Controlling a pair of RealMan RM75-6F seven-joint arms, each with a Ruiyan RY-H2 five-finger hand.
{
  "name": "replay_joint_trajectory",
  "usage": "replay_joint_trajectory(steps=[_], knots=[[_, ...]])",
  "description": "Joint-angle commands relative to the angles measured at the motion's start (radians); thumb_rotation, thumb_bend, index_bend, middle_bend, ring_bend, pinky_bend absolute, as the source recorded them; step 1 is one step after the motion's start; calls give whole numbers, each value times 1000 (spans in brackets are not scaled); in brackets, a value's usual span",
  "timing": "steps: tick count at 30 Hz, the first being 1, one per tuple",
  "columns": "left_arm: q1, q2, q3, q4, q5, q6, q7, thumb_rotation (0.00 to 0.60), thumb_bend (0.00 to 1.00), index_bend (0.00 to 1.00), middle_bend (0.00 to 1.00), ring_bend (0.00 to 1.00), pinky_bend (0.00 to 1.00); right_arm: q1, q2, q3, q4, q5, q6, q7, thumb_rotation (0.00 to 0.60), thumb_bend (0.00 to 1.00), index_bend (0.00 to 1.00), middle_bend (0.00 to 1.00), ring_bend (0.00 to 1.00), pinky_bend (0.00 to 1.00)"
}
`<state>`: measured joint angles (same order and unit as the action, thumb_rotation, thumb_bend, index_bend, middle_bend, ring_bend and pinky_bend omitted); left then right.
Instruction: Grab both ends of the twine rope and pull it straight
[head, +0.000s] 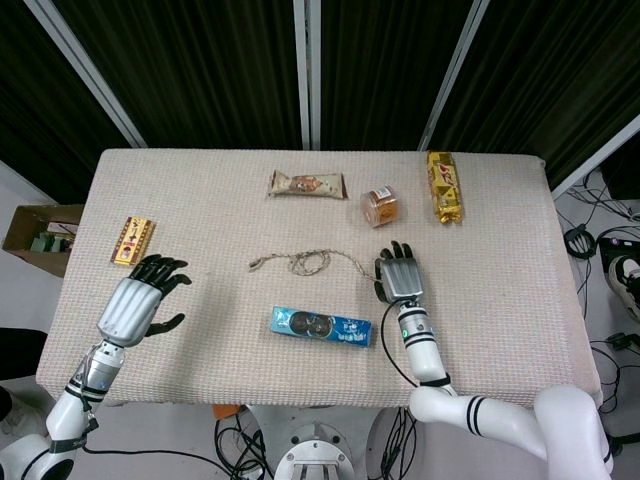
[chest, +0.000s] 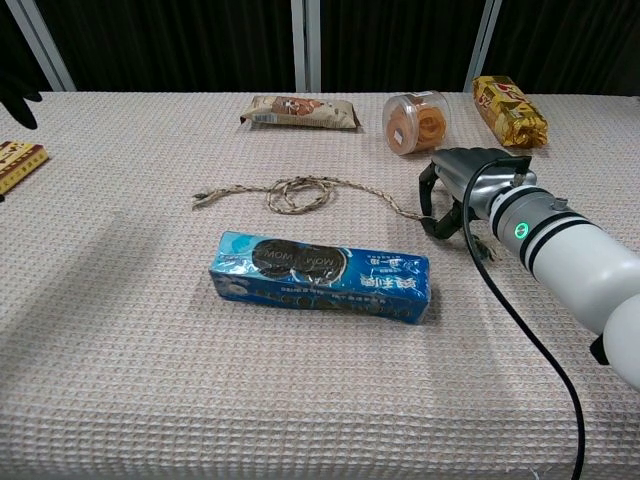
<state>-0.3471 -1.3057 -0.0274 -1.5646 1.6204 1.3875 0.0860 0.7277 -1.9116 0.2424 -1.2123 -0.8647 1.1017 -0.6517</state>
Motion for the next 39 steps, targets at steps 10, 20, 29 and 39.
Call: replay_joint_trajectory(steps=[10, 20, 29, 39], knots=[[-68, 7, -64, -25, -60, -88, -2, 600, 171, 367, 221, 183, 171, -37, 98, -14, -85, -87, 72, -1, 600, 487, 622, 312, 76, 139], [-304, -129, -221, 32, -334, -402, 123, 600, 171, 404, 220, 183, 171, -60, 285, -8, -272, -108, 138, -126, 600, 487, 627, 315, 75, 136], [-461, -370, -280, 229, -632, -508, 304, 600, 240, 438, 208, 168, 166, -51, 310, 18, -266, -54, 113, -128, 600, 487, 630, 312, 72, 127], [-541, -538, -293, 432, -771, -538, 349, 600, 289, 441, 200, 151, 165, -41, 306, 19, -248, -40, 101, -114, 600, 487, 631, 309, 69, 122]])
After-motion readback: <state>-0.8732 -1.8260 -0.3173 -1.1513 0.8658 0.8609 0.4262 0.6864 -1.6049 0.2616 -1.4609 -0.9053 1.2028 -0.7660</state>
